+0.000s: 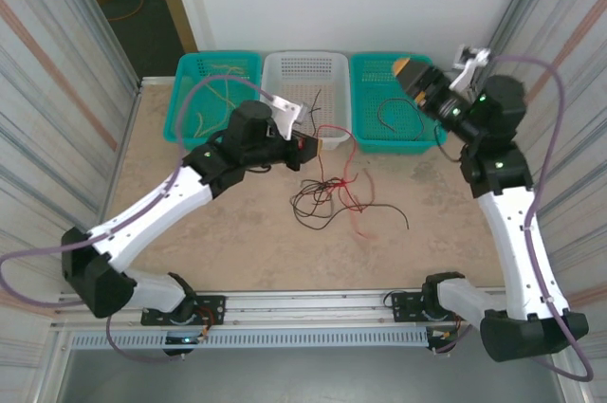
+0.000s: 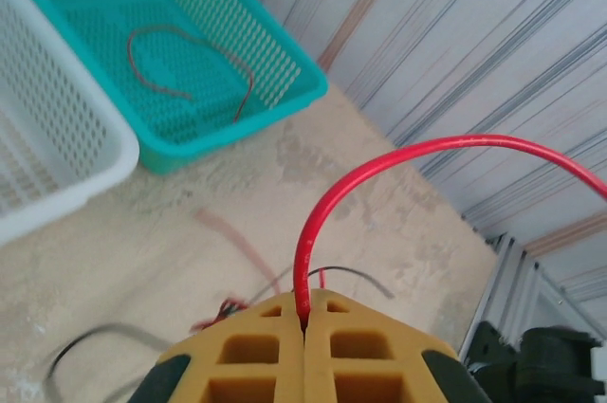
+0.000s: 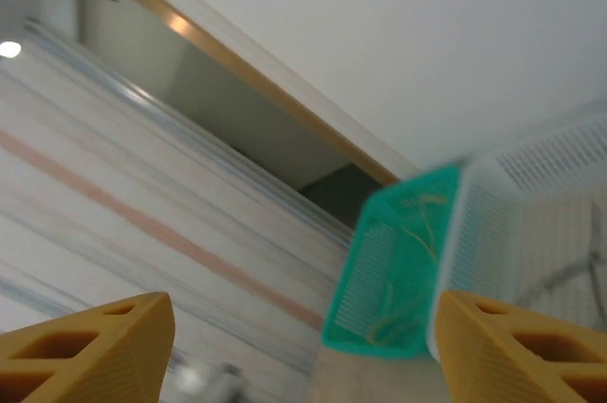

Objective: Untangle the cables

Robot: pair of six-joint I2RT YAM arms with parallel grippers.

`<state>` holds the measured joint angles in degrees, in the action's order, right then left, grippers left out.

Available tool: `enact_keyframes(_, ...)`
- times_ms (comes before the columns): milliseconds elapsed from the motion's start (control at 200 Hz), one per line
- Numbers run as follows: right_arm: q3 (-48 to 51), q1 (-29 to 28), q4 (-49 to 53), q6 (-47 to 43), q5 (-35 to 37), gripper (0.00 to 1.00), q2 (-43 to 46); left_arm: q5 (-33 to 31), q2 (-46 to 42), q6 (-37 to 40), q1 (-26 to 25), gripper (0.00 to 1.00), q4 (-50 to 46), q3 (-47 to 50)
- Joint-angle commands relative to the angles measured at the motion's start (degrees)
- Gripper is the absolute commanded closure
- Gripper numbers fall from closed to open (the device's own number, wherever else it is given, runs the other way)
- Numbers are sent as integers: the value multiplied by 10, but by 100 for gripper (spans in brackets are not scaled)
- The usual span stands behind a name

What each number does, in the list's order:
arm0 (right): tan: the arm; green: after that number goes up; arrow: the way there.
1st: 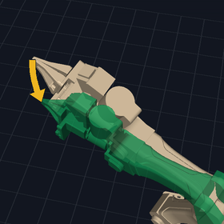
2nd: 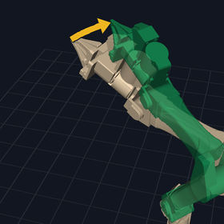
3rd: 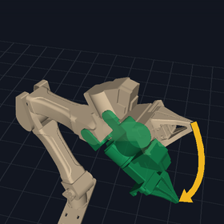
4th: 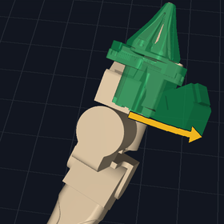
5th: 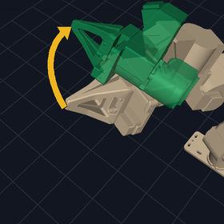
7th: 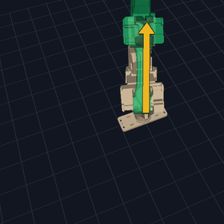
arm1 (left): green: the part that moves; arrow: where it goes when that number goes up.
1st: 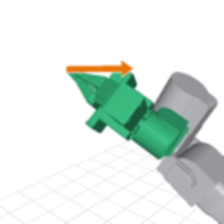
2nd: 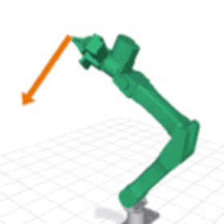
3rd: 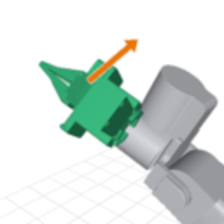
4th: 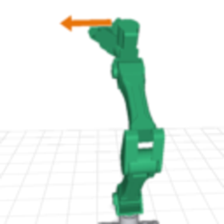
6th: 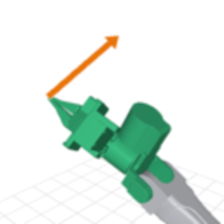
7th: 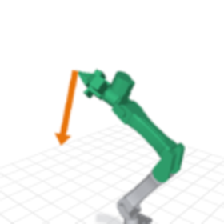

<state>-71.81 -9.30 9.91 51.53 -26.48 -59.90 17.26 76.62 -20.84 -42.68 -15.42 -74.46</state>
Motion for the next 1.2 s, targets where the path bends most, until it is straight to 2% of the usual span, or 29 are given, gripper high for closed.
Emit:
enact_keyframes(0,89,-55,69,-41,70,27,25,-10,-20,-6,-5,100,-24,-28)
enact_keyframes(75,158,-97,69,-36,76,27,11,-6,-22,-6,-7,100,-7,-25)
enact_keyframes(185,235,-149,15,-19,30,29,-17,-10,-24,-8,-10,100,33,-4)
enact_keyframes(261,265,-186,6,-26,54,26,-9,-11,-12,-13,-11,100,41,-2)
enact_keyframes(371,300,-199,-7,-10,66,24,-6,7,2,-30,-10,100,72,3)
enact_keyframes(531,346,-219,8,14,128,42,-38,-7,2,-48,-11,100,104,1)
enact_keyframes(581,365,-210,11,26,143,51,-49,-3,-2,-48,-11,100,105,-8)
enact_keyframes(626,385,-189,-3,38,136,58,-62,1,-6,-47,-10,100,99,-19)
enact_keyframes(717,403,-154,-33,39,106,65,-104,14,-19,-54,-7,100,96,-36)
enact_keyframes(842,396,-150,-36,25,95,71,-141,30,-21,-56,-5,100,59,-75)
enact_keyframes(972,400,-145,-23,23,98,73,-139,33,-22,-38,-1,100,-8,-138)
enact_keyframes(1042,414,-139,-19,23,98,70,-111,16,-13,-13,2,100,-56,-188)
enact_keyframes(1117,422,-134,4,21,109,62,-65,0,16,13,7,100,-129,-267)
enact_keyframes(1198,415,-141,30,-5,108,48,6,-22,52,37,7,100,-202,-335)
